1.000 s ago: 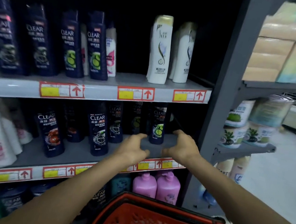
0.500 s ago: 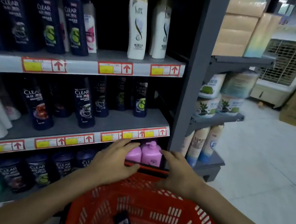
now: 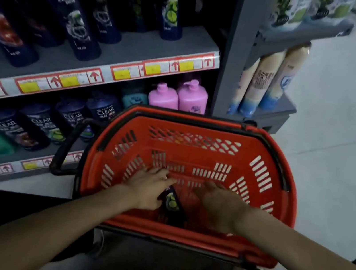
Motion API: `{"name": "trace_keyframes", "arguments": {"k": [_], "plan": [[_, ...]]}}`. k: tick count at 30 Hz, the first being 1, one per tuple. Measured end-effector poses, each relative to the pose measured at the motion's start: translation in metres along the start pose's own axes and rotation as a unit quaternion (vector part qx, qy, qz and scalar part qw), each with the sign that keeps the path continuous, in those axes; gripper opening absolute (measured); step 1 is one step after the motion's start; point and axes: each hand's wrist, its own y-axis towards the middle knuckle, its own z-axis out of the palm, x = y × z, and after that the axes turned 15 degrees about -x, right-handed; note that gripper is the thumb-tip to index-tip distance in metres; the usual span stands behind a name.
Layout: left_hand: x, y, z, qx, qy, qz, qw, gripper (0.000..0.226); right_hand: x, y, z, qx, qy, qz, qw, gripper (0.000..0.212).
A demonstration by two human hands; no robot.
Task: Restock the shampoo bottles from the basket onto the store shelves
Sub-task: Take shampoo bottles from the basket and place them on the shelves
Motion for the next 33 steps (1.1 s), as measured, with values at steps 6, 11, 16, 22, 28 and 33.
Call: {"name": "trace_keyframes", "arguments": {"k": [6,11,16,22,28,33], "plan": [[-0.019,0.038,0.048,0.078,-0.034,-0.138,0.987,0.057,-0.014,-0.006,0.031,0.049,0.015,-0.006,0.999,0.056],[-0.035,0.060,0.087,0.154,-0.156,-0.301,0.928,0.066,-0.036,-0.006,0.041,0.059,0.002,-0.007,0.998,0.058],[-0.050,0.088,0.092,0.140,-0.362,-0.489,0.781,0.064,-0.049,-0.002,0.036,0.037,0.026,0.011,0.999,0.063],[-0.059,0.102,0.100,0.110,-0.440,-0.561,0.693,0.058,-0.049,0.015,0.037,0.043,0.028,0.019,0.999,0.064],[-0.055,0.112,0.104,0.135,-0.445,-0.573,0.675,0.049,-0.042,0.020,0.038,0.072,-0.027,-0.001,0.997,0.073],[-0.043,0.104,0.097,0.162,-0.465,-0.603,0.628,0.046,-0.037,0.019,0.027,0.081,-0.084,-0.004,0.993,0.073]]}}
